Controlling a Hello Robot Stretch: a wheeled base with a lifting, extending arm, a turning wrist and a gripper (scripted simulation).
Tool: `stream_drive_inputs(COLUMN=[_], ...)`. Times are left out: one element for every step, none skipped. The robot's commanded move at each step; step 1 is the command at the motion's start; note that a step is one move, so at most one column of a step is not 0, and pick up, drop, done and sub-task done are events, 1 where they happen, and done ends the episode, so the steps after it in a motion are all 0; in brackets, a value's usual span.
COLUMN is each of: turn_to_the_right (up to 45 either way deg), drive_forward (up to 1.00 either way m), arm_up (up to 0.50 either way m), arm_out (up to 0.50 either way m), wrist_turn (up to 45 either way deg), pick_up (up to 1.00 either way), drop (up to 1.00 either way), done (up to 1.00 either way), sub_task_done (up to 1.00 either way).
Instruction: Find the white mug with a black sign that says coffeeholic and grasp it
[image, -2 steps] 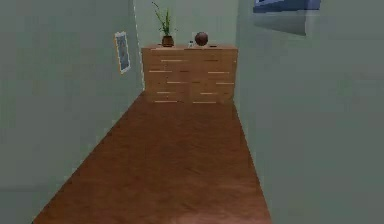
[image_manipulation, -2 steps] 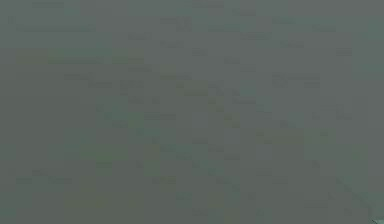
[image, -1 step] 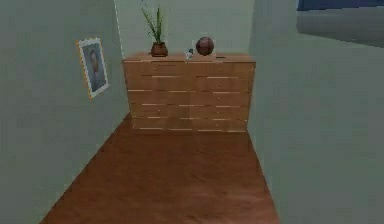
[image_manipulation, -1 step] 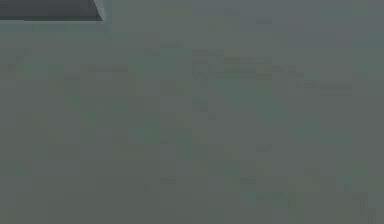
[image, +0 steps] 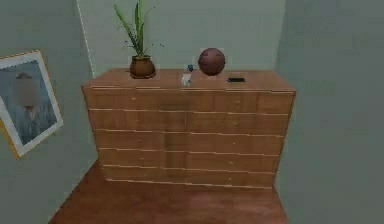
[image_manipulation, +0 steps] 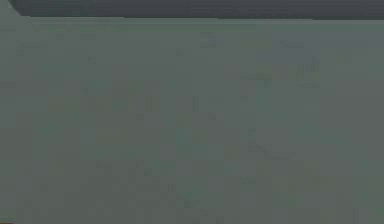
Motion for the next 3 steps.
stream_drive_inputs(turn_to_the_right=[0.0, -45.0, -42.0], drive_forward=[0.8, 0.0, 0.0], arm_up=[0.0, 0.0, 0.0], arm_out=[0.0, 0.0, 0.0], wrist_turn=[0.0, 0.0, 0.0], pick_up=[0.0, 0.0, 0.0], drop=[0.0, 0.0, 0.0], done=[0.0, 0.0, 0.0], sub_task_done=[0.0, 0.0, 0.0])
